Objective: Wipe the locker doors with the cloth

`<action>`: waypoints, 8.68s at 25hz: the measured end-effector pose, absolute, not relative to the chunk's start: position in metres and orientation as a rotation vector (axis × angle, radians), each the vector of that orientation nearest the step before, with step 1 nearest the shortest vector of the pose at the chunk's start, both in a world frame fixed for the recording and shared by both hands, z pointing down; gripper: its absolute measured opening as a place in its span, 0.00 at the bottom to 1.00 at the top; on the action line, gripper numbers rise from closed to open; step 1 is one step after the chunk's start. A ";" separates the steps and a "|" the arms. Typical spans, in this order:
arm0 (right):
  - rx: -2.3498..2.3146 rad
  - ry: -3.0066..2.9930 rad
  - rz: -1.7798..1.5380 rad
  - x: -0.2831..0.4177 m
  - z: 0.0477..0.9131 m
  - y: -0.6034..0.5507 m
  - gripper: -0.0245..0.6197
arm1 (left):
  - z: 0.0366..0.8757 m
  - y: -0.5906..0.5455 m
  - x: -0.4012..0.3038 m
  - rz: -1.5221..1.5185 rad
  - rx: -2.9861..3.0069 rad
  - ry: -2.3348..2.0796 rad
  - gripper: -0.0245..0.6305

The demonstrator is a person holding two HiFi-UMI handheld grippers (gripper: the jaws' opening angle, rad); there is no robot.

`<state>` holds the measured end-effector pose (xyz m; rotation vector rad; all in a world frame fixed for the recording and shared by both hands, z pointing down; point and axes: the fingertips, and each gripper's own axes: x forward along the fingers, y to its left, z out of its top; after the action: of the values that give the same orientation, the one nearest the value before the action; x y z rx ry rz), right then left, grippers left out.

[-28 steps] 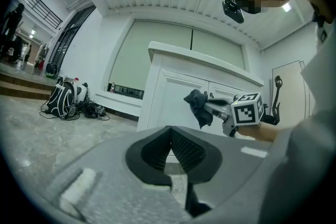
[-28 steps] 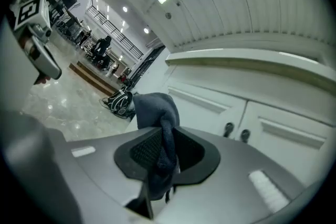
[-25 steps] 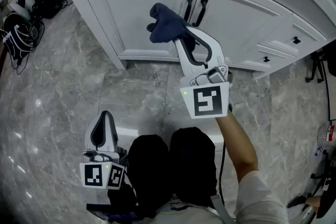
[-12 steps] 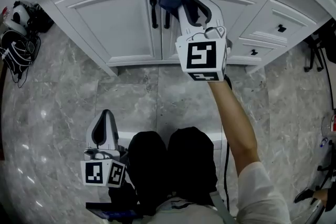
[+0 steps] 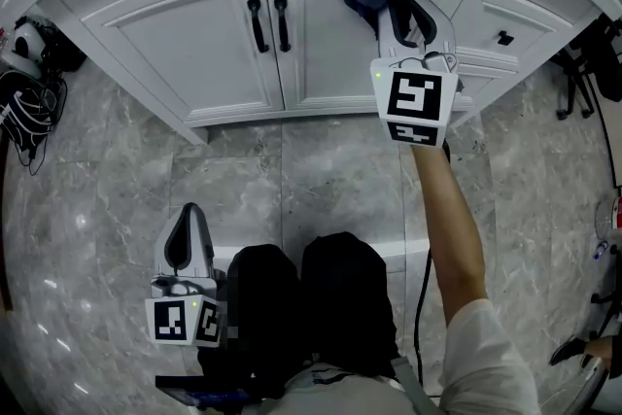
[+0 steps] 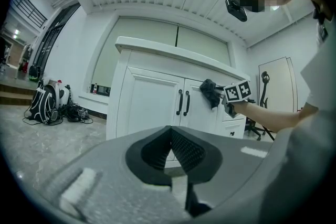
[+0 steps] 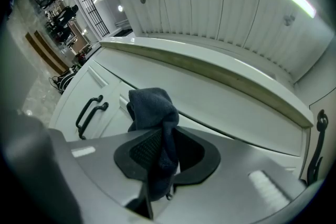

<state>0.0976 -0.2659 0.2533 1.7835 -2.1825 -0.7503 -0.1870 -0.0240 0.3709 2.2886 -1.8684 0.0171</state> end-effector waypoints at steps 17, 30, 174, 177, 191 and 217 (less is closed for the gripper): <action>2.008 -2.040 -0.629 0.195 0.268 -0.268 0.15 | 0.373 -0.027 -0.173 0.027 2.300 -1.853 0.04; 2.013 -2.038 -0.536 0.188 0.319 -0.268 0.14 | 0.375 -0.023 -0.178 0.026 2.288 -1.859 0.04; 1.673 -2.047 -0.045 0.110 0.600 -0.269 0.15 | 0.394 -0.012 -0.187 0.171 2.244 -1.908 0.04; 1.694 -2.008 -0.040 0.134 0.602 -0.270 0.15 | 0.392 -0.012 -0.183 0.180 2.250 -1.909 0.04; 1.761 -2.169 -0.196 0.173 0.499 -0.236 0.14 | 0.382 -0.013 -0.164 0.200 2.284 -1.906 0.04; 1.944 -2.151 -0.441 0.303 0.258 -0.272 0.15 | 0.378 -0.014 -0.129 0.149 2.330 -1.856 0.04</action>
<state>0.3029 -0.2716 0.2582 1.9442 -2.1514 -0.4407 -0.1290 -0.0142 0.3777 2.3301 -1.8562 0.1489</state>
